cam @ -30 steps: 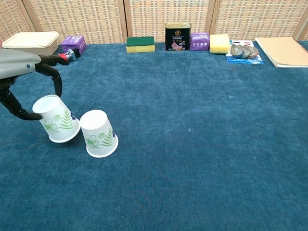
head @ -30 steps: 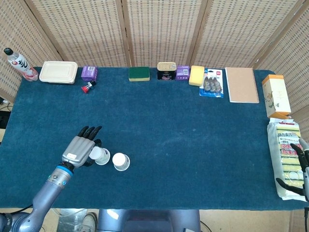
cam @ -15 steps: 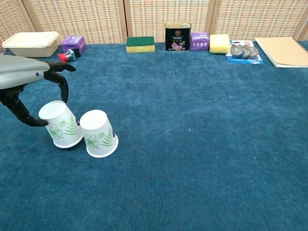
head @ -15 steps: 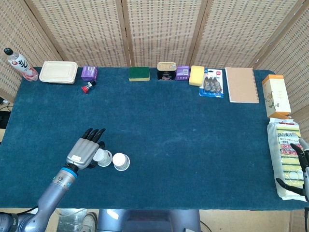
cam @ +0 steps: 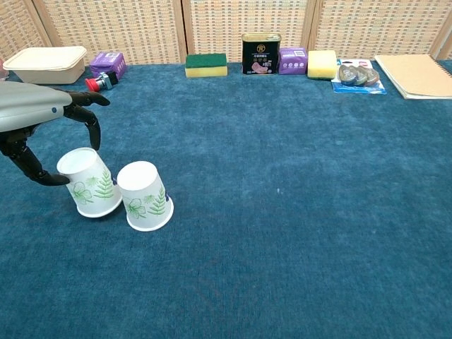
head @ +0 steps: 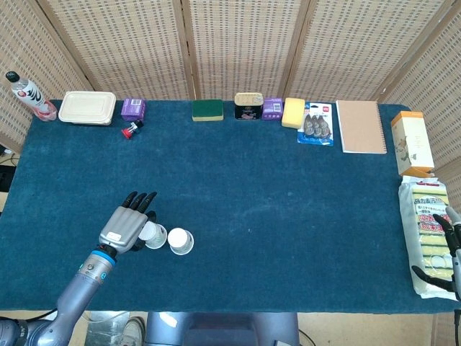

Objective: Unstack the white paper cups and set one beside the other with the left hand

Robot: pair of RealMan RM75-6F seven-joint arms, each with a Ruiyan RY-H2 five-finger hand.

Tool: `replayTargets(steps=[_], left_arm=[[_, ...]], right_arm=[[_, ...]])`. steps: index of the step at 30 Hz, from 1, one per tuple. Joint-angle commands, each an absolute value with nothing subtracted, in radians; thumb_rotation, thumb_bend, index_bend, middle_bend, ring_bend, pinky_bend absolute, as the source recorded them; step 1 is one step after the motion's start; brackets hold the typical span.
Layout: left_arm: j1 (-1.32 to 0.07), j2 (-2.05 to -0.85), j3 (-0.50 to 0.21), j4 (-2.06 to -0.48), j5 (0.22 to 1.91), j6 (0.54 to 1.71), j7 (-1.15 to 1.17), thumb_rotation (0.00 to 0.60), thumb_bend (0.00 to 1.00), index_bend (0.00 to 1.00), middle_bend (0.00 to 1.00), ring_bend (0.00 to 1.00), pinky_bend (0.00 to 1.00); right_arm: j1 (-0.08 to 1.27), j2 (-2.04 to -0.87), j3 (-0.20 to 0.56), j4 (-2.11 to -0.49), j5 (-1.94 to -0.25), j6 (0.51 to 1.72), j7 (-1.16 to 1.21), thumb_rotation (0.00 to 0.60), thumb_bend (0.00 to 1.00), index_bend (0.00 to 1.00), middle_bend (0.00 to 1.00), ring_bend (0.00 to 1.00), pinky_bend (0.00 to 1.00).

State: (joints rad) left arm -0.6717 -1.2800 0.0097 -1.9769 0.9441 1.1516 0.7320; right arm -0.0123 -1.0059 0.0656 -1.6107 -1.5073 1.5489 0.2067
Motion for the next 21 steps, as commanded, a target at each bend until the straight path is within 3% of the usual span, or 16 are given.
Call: replayTargets(steps=[1,12,16,21], left_arm=[[-0.672,-1.279,0.011,-1.978,0.943,1.153,0.736,0.6,0.21,0.31,0.0,0.0,0.02],[-0.657,-1.243,0.008,-2.016,0.983,1.165,0.695,0.6,0.18,0.02,0.0,0.0,0.02],[-0.629,-1.197,0.016,-2.041,1.054,1.192,0.642,0.6,0.12,0.0,0.0,0.0,0.02],[-0.521,-1.119,0.066,-2.007,1.242,1.319,0.522,0.6,0.06,0.0,0.0,0.0,0.02]], right_arm=[[-0.012,-1.006,0.065,-1.611,-1.508,1.549,0.206,0.6,0.0,0.08,0.0,0.0,0.0],[-0.014,-1.004,0.066,-1.611,-1.507,1.551,0.21,0.6,0.0,0.08,0.0,0.0,0.0],[-0.014,-1.003,0.068,-1.61,-1.503,1.551,0.212,0.6,0.0,0.08,0.0,0.0,0.0],[-0.015,-1.009,0.076,-1.604,-1.491,1.558,0.204,0.6,0.0,0.08,0.0,0.0,0.0]])
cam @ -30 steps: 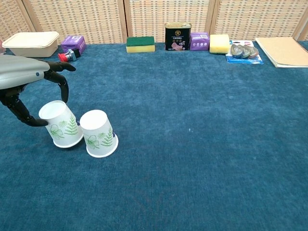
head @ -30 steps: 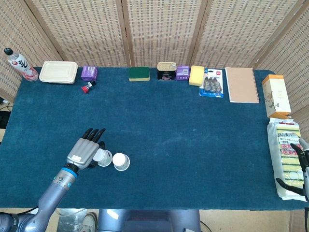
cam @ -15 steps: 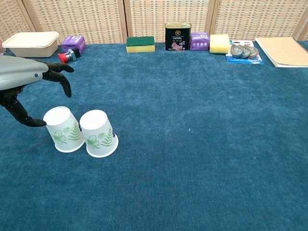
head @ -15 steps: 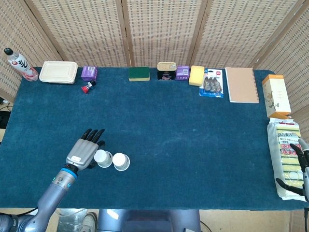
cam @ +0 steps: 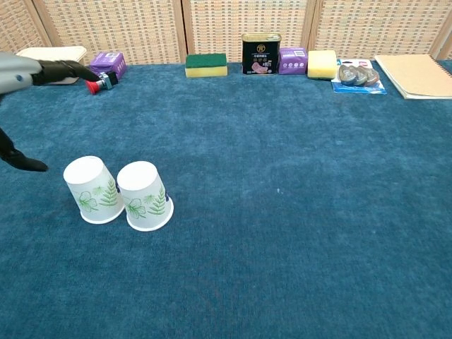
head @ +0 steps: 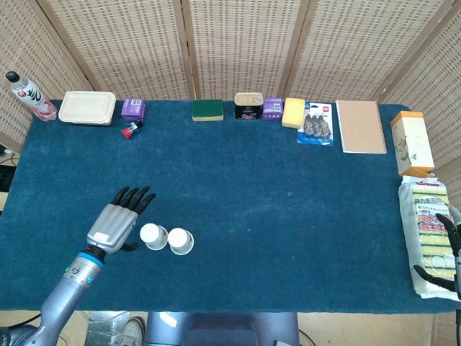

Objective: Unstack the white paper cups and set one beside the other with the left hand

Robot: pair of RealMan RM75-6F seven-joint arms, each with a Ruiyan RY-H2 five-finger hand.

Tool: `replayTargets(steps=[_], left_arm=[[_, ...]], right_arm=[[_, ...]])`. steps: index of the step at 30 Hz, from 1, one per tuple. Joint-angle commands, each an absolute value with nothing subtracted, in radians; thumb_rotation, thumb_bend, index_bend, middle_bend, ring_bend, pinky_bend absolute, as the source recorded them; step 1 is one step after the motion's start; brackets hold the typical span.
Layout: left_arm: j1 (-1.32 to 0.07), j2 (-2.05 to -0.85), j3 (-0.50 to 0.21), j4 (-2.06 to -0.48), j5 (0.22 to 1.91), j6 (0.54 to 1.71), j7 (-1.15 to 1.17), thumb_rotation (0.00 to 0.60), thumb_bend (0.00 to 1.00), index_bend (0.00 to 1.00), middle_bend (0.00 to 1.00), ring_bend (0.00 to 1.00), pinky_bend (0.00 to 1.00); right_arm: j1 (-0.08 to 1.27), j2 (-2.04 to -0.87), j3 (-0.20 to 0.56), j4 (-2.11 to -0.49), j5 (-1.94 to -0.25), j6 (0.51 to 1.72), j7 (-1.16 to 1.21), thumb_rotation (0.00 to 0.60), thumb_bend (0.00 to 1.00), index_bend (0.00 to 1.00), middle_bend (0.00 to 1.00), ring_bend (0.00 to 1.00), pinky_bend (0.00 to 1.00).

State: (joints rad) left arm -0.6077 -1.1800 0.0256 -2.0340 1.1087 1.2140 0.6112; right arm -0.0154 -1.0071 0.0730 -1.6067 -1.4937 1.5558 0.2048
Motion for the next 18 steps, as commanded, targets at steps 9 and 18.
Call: replayTargets(steps=[9,18], left_arm=[[-0.269,-1.122,0.153,-1.764,1.457,1.587,0.223,0.6,0.04,0.0,0.0,0.0,0.02],[-0.2,-1.107,0.144,-1.711,1.481,1.603,0.135,0.6,0.04,0.0,0.0,0.0,0.02]], right_arm=[[-0.019,-1.049,0.099,-1.568,-1.467,1.583,0.18,0.6,0.0,0.08,0.0,0.0,0.0],[-0.022,-1.067,0.089,-1.58,-1.489,1.597,0.115,0.6,0.0,0.08,0.0,0.0,0.0]])
